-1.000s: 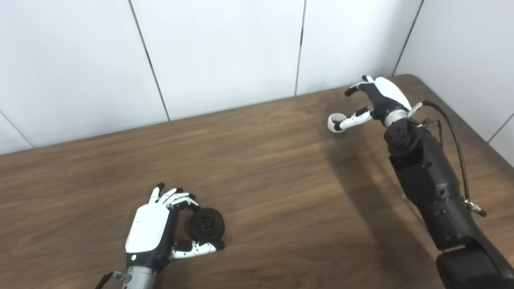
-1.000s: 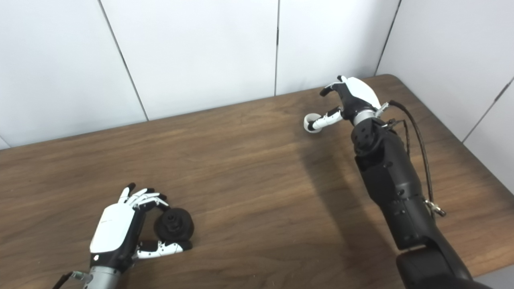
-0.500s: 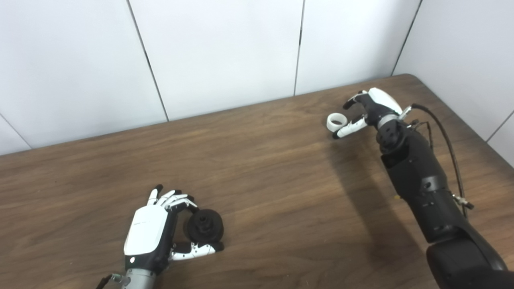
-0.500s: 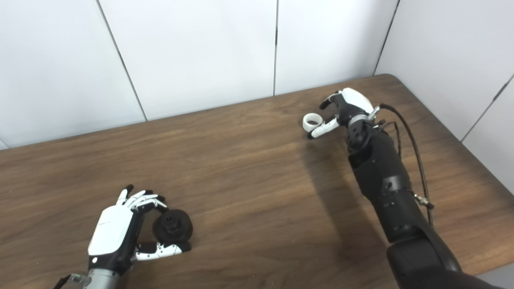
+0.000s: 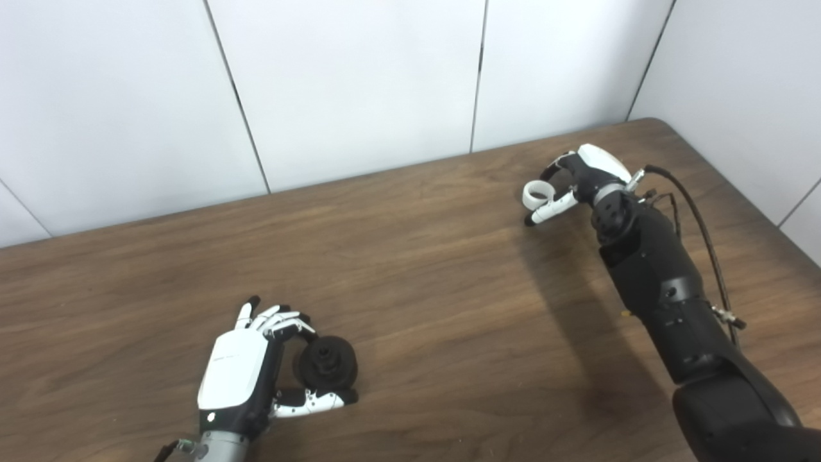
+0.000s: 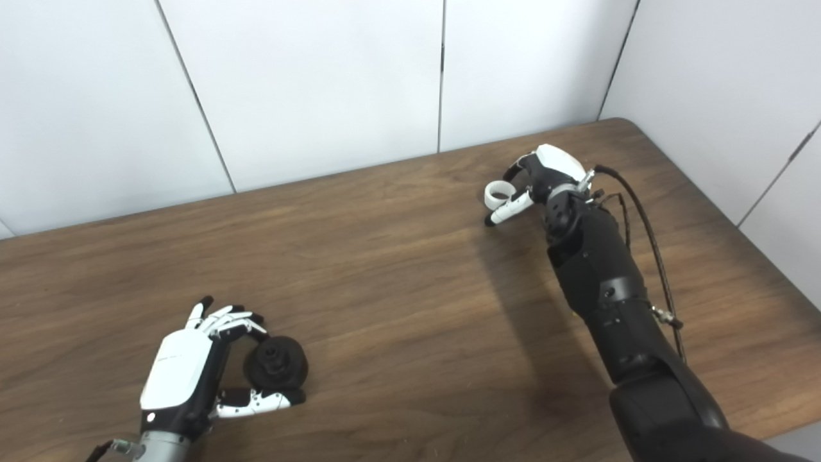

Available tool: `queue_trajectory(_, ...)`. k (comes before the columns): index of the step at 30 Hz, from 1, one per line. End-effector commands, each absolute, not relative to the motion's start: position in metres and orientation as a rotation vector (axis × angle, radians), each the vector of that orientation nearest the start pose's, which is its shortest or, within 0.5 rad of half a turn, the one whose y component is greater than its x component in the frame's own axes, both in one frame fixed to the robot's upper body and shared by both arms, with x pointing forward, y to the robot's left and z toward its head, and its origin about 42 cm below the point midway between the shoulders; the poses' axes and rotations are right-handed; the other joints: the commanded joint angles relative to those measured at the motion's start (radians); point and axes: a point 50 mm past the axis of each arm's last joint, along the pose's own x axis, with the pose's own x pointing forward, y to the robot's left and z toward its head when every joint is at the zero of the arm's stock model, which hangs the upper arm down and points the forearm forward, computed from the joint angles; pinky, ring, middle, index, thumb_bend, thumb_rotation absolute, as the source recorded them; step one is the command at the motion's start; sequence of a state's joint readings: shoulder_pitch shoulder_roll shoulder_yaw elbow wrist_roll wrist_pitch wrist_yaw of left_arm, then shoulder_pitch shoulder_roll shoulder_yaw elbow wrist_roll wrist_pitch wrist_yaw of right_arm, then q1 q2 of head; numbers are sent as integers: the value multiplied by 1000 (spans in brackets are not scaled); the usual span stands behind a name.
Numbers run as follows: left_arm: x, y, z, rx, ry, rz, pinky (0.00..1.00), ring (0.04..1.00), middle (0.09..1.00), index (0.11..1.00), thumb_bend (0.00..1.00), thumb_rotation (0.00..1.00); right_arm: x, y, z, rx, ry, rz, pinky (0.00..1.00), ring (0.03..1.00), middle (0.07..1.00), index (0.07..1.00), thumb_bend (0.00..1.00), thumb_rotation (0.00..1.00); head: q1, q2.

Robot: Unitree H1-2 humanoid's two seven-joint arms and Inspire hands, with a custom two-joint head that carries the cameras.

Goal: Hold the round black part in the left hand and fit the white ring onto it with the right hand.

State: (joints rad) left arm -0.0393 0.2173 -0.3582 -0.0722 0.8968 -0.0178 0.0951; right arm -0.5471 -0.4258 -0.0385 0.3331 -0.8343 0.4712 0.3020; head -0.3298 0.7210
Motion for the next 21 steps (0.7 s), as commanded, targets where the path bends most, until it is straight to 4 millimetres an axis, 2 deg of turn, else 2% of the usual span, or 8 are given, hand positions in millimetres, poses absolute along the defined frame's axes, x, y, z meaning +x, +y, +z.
queue_trajectory(1, 279, 183, 118, 1103, -305, -253, 1000, 853, 745, 484, 524, 55, 456, -363, 244, -1095, 301, -235, 1000, 1000, 958, 704, 876, 229, -1, 2)
queue_trajectory(11, 279, 182, 119, 1099, -310, -252, 1000, 855, 746, 484, 524, 54, 454, -369, 240, -1103, 329, -226, 1000, 1000, 953, 687, 846, 232, 6, 4)
queue_trajectory(21, 278, 181, 119, 1100, -311, -248, 1000, 855, 742, 484, 524, 55, 452, -372, 238, -1083, 332, -231, 1000, 1000, 933, 633, 817, 204, 6, 5)
